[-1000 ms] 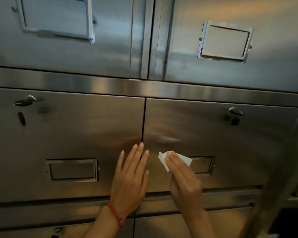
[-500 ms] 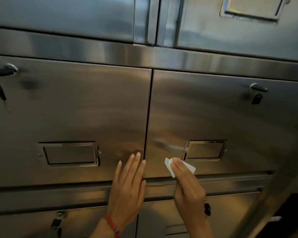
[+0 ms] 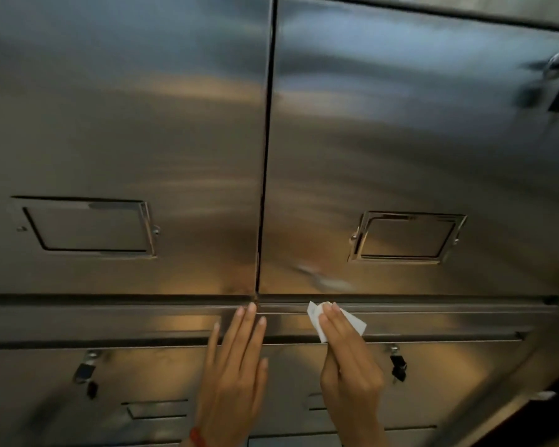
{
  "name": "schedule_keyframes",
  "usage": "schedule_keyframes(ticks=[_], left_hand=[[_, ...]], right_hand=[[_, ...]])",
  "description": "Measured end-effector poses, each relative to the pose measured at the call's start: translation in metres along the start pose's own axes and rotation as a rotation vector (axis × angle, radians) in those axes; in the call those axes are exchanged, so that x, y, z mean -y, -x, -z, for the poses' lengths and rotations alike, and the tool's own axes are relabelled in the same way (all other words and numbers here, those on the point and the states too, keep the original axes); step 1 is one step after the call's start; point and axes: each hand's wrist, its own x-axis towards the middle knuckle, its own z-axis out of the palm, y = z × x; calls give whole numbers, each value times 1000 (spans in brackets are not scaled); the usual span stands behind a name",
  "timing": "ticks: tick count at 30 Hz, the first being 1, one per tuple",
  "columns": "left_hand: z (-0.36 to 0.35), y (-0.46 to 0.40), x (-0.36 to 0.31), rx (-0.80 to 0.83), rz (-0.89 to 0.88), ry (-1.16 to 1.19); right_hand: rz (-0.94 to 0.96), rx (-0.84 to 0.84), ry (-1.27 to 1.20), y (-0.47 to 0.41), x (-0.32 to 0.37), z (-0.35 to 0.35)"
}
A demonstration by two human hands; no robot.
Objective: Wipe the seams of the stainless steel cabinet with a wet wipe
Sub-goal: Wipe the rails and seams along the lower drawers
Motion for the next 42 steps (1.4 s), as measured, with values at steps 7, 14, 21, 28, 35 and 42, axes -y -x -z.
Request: schedule_keyframes(ticks=[7, 14, 21, 28, 35, 42], left_hand=[[-38, 23, 14, 21, -2, 16], [-72, 48, 28, -31, 6, -25], [-92, 61, 35, -93, -3, -76], [-101, 63, 34, -158, 3, -95], [-111, 67, 40, -201, -11, -134], [-125, 68, 46, -210, -25, -171]], right_hand=[[-19, -2, -79, 34, -6, -26], [-1, -54, -40, 58, -9, -50], [51, -139, -22, 67, -13, -66], [114, -154, -29, 73, -11, -73], [143, -199, 1, 85, -14, -83], [165, -218, 53, 93, -17, -106]])
